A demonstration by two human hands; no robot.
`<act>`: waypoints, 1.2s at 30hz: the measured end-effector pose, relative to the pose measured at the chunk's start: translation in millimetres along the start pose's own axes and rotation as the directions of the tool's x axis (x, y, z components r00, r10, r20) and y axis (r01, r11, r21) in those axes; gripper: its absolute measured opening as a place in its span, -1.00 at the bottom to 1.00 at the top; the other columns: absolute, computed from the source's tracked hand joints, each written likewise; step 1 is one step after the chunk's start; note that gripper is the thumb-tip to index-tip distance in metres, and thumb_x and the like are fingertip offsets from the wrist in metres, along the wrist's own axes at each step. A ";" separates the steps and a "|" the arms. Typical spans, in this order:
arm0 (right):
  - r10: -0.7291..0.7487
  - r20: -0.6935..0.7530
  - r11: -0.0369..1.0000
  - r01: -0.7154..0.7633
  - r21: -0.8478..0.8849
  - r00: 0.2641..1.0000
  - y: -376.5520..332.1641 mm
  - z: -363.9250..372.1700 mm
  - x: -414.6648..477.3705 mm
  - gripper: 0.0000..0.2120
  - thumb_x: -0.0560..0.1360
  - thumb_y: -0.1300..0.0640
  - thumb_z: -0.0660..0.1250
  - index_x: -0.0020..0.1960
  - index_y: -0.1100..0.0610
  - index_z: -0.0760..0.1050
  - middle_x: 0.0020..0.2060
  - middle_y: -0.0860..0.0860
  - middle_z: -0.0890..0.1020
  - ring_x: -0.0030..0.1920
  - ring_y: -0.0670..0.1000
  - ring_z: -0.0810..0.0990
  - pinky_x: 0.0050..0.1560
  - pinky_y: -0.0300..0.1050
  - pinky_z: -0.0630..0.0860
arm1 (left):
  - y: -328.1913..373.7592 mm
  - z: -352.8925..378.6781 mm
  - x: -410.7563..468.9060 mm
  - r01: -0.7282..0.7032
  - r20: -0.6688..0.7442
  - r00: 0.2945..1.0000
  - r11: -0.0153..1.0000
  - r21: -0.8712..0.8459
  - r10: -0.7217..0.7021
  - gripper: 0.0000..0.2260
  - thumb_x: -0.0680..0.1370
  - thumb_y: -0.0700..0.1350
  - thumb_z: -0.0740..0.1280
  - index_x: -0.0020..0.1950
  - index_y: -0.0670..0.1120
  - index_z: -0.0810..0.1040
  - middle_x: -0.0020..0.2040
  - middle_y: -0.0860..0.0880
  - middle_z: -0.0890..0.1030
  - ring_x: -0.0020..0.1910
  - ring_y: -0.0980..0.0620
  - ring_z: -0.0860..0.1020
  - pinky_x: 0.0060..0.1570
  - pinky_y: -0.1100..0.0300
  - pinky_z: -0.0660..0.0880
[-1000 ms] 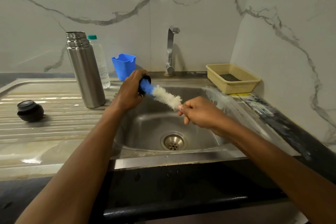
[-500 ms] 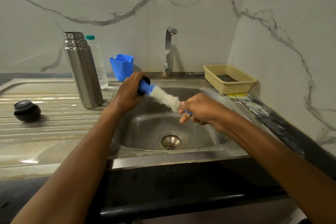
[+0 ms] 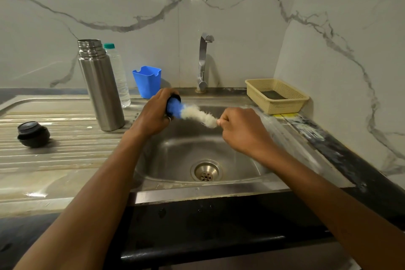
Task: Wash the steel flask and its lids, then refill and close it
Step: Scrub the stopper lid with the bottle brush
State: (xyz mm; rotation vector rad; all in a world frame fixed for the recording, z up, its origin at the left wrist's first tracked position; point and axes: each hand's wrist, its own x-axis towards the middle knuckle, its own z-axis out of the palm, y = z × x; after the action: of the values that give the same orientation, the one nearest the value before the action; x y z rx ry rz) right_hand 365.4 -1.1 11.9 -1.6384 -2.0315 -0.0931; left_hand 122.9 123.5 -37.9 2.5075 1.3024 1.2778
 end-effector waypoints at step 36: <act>-0.096 0.067 0.974 0.107 -0.199 0.993 5.3 -4.2 -4.3 -0.72 0.69 0.07 0.20 -0.02 0.20 0.58 -0.28 0.09 0.60 -0.27 0.11 0.57 -0.30 -0.06 0.32 | -2.1 0.2 -2.1 0.011 -0.008 1.000 1.000 0.023 -0.011 -0.49 0.39 -0.37 0.50 0.29 -0.19 0.44 0.18 -0.13 0.51 0.06 -0.02 0.50 0.04 0.12 0.49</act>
State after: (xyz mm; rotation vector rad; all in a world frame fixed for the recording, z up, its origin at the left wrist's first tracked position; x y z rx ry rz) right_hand 372.4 -5.1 12.2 -1.6732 -2.2111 -0.3020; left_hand 121.0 123.5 -40.2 2.5091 1.3379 1.2795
